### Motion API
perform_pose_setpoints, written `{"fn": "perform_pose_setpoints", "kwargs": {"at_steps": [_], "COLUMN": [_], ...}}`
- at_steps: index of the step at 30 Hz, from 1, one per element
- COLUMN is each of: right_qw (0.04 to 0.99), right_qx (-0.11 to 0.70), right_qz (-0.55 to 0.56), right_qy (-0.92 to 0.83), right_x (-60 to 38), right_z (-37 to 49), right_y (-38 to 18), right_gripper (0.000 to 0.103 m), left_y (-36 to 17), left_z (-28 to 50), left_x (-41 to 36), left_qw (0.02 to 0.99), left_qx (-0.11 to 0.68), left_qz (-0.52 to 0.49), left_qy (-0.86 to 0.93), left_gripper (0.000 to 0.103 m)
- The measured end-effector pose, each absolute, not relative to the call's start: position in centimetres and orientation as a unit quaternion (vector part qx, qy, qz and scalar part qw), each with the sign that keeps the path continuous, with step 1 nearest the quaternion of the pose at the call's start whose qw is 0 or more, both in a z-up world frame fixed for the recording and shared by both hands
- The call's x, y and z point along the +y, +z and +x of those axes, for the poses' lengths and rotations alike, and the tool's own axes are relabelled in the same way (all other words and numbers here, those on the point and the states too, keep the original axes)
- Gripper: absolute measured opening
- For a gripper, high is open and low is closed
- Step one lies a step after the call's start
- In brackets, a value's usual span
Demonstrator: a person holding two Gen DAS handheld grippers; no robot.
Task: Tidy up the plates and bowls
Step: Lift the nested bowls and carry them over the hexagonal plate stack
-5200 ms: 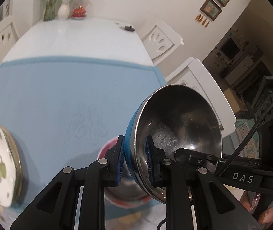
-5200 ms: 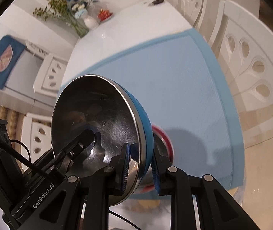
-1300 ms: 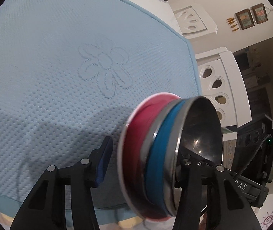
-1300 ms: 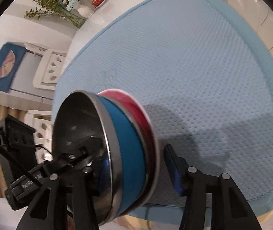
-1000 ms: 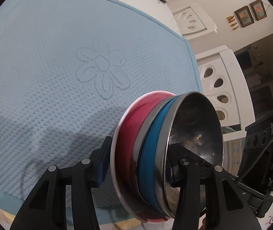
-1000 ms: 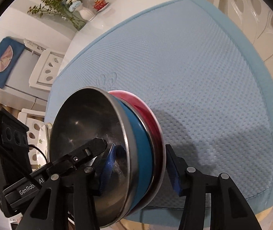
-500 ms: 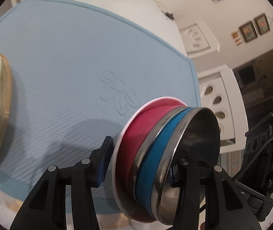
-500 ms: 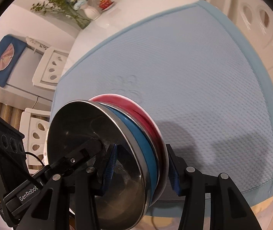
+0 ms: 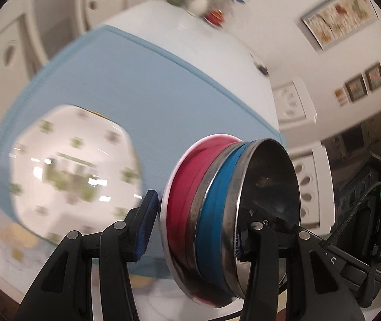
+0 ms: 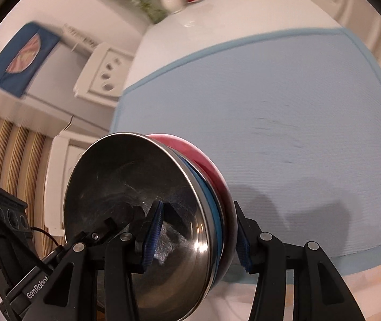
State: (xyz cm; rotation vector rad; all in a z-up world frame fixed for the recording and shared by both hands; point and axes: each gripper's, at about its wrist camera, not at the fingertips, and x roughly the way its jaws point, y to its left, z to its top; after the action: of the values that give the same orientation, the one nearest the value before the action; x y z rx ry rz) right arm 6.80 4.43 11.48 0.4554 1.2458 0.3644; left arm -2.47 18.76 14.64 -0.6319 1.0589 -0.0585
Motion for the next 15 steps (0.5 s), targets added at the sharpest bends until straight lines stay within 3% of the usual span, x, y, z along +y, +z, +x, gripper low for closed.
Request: {"fn": "perform_pose_setpoints", "kwargs": {"at_steps": [7,15], "right_qw": [0.772,0.748], "right_qx": [0.579,0.618], "right_qz": [0.175,0.164], "right_qy": [0.192,0.178], "right_x": [14.0,20.2], "right_z": [7.4,8.1], "right_y": [12.4,8.7], "right_gripper": [0.048,0.048], "left_y": [14.4,10.4], "left_z": [-3.3,-3.0], "left_x": [27.0,32.0], "left_qw": [0.81,0.783], "left_qx": [0.492,0.531], "left_qz": [-0.319,-0.323], "left_qy": [0.001,-0.001], "left_gripper": [0.043,0.043]}}
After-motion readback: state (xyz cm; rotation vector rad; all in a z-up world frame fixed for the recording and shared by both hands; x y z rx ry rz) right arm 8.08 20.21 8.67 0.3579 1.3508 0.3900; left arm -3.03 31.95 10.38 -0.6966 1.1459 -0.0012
